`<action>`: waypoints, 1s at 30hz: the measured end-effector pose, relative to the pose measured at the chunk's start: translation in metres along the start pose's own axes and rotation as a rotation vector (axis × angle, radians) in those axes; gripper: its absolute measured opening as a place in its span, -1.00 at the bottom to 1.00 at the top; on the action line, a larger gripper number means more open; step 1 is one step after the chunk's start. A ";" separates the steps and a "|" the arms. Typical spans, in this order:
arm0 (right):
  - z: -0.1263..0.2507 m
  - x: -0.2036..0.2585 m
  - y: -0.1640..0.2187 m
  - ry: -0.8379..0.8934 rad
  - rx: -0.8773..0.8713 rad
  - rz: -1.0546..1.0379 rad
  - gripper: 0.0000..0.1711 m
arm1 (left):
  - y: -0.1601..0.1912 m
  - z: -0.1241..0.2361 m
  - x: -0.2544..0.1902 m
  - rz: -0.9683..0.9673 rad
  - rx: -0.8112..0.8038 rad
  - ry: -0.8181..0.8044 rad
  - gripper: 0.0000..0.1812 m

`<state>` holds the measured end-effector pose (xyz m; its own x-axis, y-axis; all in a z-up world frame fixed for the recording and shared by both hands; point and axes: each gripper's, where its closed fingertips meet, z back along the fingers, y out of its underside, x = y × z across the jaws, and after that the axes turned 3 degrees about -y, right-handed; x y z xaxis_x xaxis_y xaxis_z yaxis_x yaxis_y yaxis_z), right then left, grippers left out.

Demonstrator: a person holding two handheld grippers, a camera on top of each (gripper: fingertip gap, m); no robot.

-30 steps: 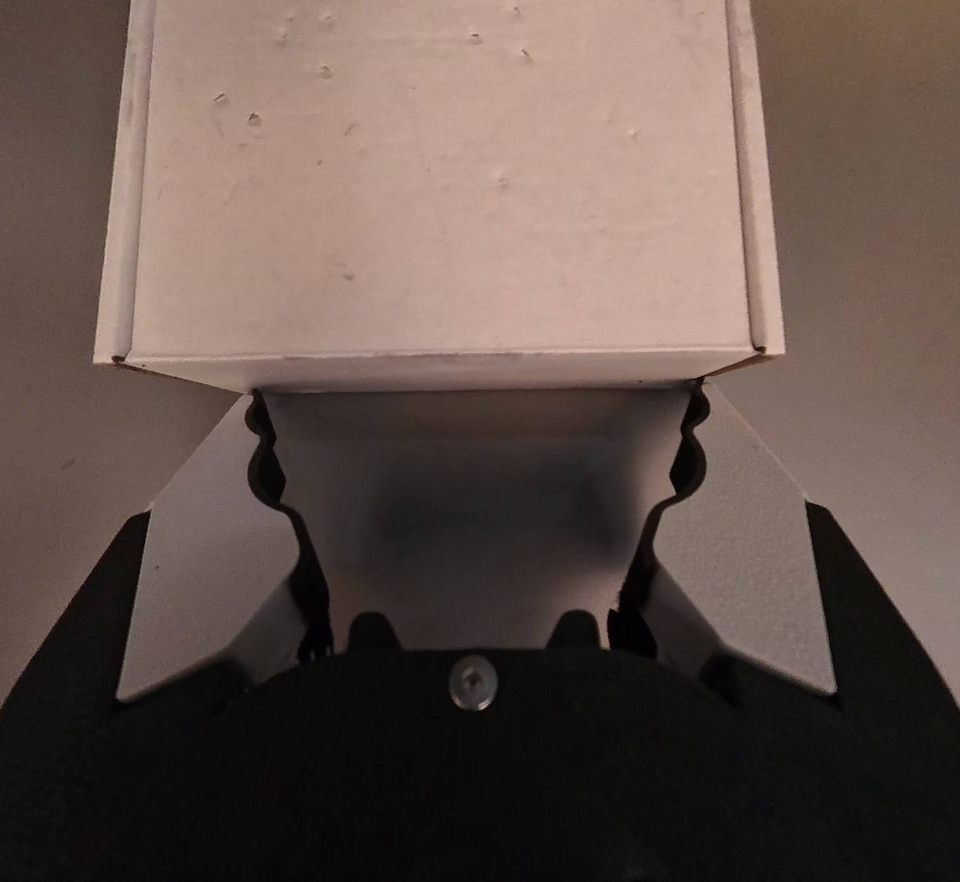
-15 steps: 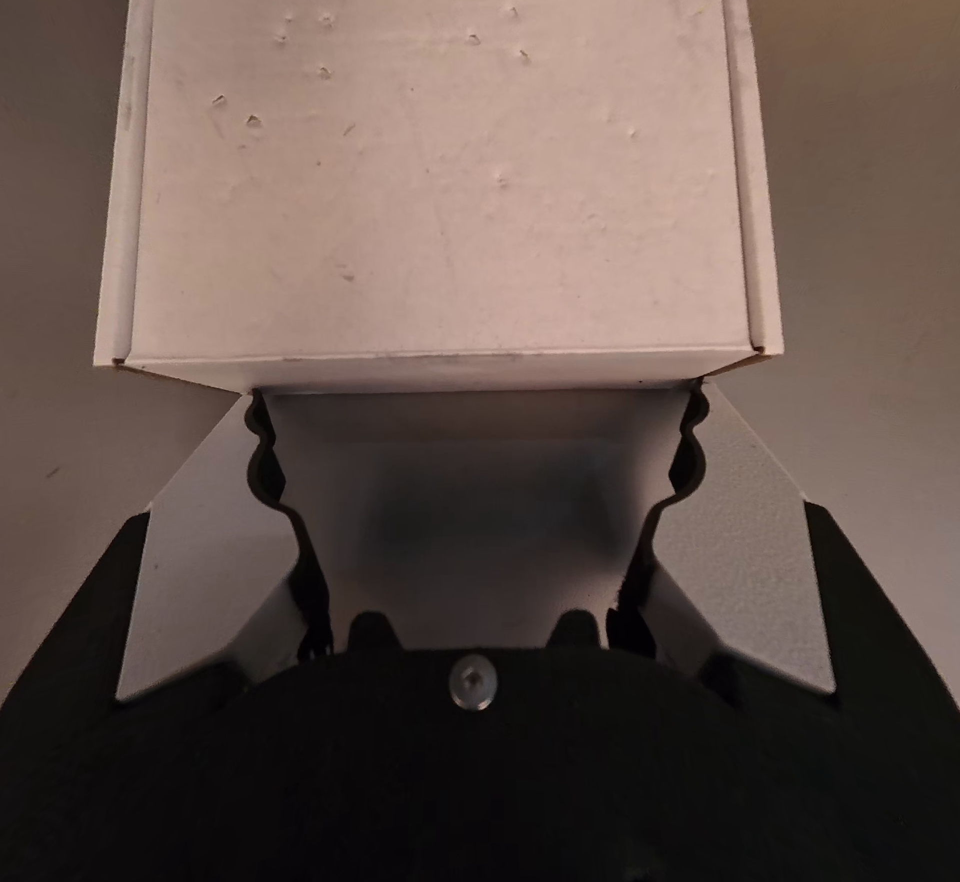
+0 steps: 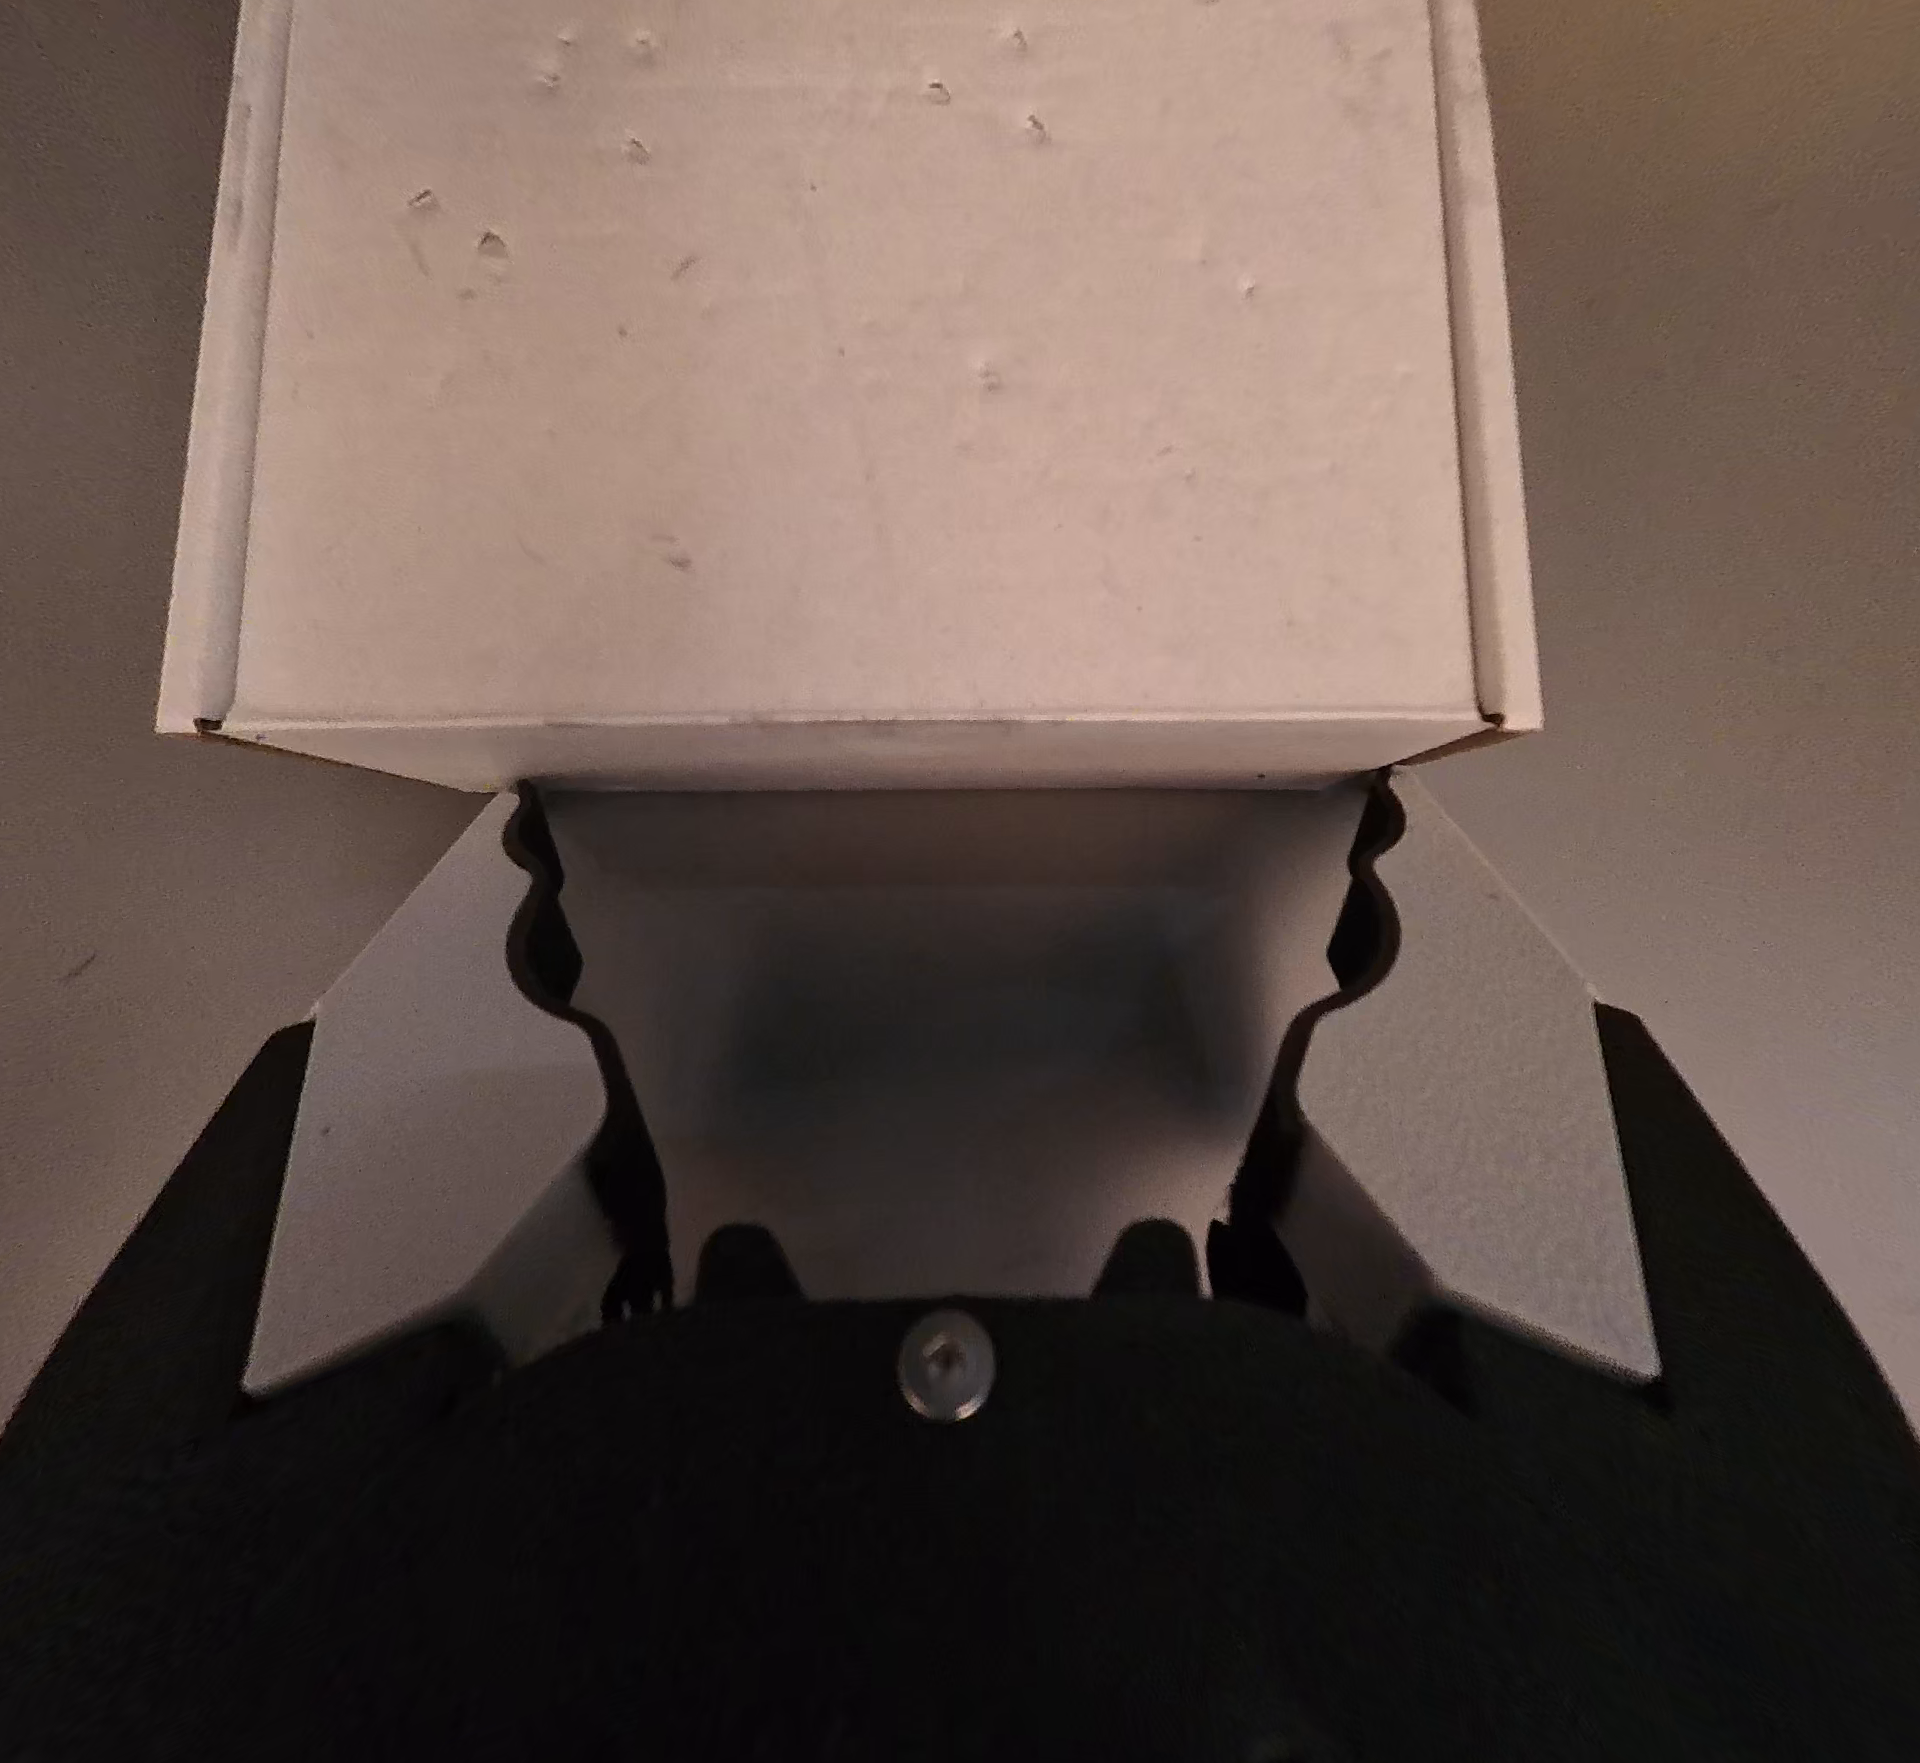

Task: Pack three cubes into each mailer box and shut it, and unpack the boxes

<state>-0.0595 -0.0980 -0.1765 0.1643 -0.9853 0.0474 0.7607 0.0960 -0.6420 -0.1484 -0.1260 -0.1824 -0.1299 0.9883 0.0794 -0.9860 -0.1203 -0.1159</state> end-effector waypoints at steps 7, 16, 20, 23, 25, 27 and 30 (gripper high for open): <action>0.007 -0.009 0.005 0.044 0.005 -0.029 0.74 | 0.006 0.000 0.002 0.053 0.040 -0.010 0.64; 0.059 -0.025 -0.012 0.244 0.002 -0.315 0.72 | 0.024 0.071 0.012 0.096 -0.073 -0.126 0.70; 0.063 -0.019 -0.049 0.346 -0.089 -0.525 0.60 | 0.036 0.117 0.028 0.163 -0.186 -0.246 0.66; 0.042 -0.015 -0.087 0.474 -0.134 -0.614 0.63 | 0.044 0.140 0.036 0.199 -0.243 -0.303 0.65; 0.029 -0.018 -0.094 0.629 -0.033 -0.579 0.72 | 0.045 0.150 0.037 0.204 -0.272 -0.325 0.65; 0.018 -0.021 -0.096 0.744 0.059 -0.554 0.76 | 0.044 0.155 0.034 0.188 -0.280 -0.341 0.64; 0.007 -0.018 -0.077 0.792 0.246 -0.565 0.76 | 0.041 0.158 0.025 0.139 -0.276 -0.360 0.64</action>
<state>-0.1167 -0.0865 -0.1227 -0.6587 -0.6967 -0.2843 0.7213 -0.4771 -0.5021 -0.2085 -0.1207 -0.0282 -0.3350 0.8634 0.3773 -0.8981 -0.1714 -0.4050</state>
